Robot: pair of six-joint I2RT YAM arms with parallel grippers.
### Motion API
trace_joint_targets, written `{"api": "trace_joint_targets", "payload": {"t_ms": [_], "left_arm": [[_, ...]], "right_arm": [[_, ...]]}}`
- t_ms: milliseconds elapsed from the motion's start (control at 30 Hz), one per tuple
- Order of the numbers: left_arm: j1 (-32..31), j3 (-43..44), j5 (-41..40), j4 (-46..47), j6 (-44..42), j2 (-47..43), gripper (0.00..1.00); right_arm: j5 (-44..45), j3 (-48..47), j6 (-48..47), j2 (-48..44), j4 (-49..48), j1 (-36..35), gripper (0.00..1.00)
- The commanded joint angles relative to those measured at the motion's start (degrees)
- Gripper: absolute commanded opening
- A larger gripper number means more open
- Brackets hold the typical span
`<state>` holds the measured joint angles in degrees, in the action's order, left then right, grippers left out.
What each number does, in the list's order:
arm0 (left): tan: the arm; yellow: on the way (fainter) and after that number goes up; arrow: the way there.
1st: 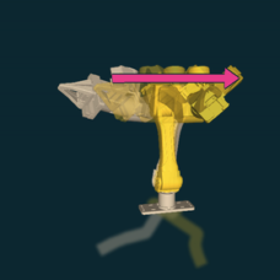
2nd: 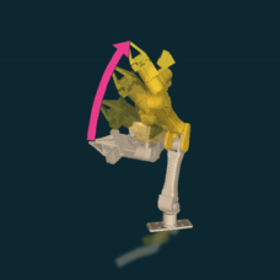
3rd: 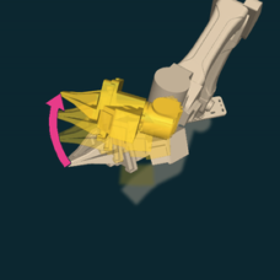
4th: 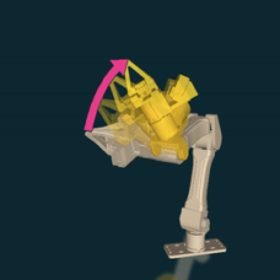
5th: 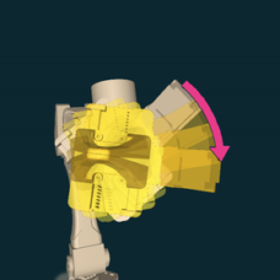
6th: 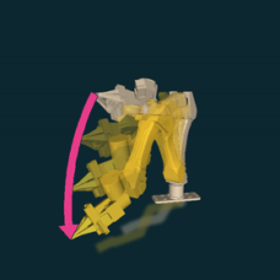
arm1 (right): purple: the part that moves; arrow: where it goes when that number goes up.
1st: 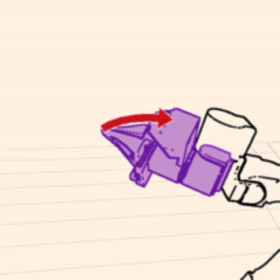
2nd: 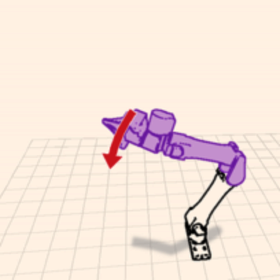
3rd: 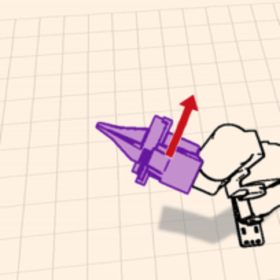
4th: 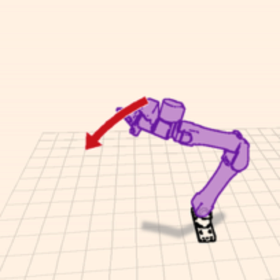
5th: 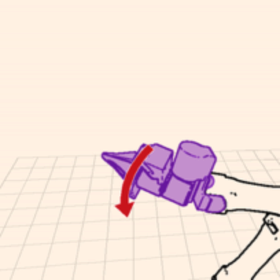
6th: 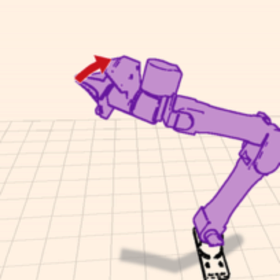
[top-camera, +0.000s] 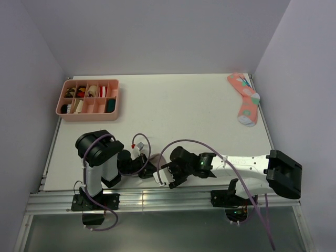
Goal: Roll the socks
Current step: Roll the sock at the center of the board.
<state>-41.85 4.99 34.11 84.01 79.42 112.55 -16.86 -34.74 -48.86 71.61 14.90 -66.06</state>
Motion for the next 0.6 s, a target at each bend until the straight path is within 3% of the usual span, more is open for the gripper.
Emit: {"api": "trace_joint_targets", "payload": {"t_ms": [0, 467, 567], "left_arm": [[-0.08, -4.38, 0.7, -5.08, -2.6, 0.92, 0.0], [0.45, -3.15, 2.54, -11.23, -4.54, -4.09, 0.0], [0.45, -2.89, 3.24, -10.53, -4.18, -4.27, 0.0]], "right_arm": [[2.71, 0.46, 0.35, 1.51, -5.57, -1.35, 0.59], [3.32, -2.35, 1.05, 8.37, -6.72, -2.75, 0.51], [3.68, -3.58, 1.84, 9.59, -6.46, -2.67, 0.4]]}}
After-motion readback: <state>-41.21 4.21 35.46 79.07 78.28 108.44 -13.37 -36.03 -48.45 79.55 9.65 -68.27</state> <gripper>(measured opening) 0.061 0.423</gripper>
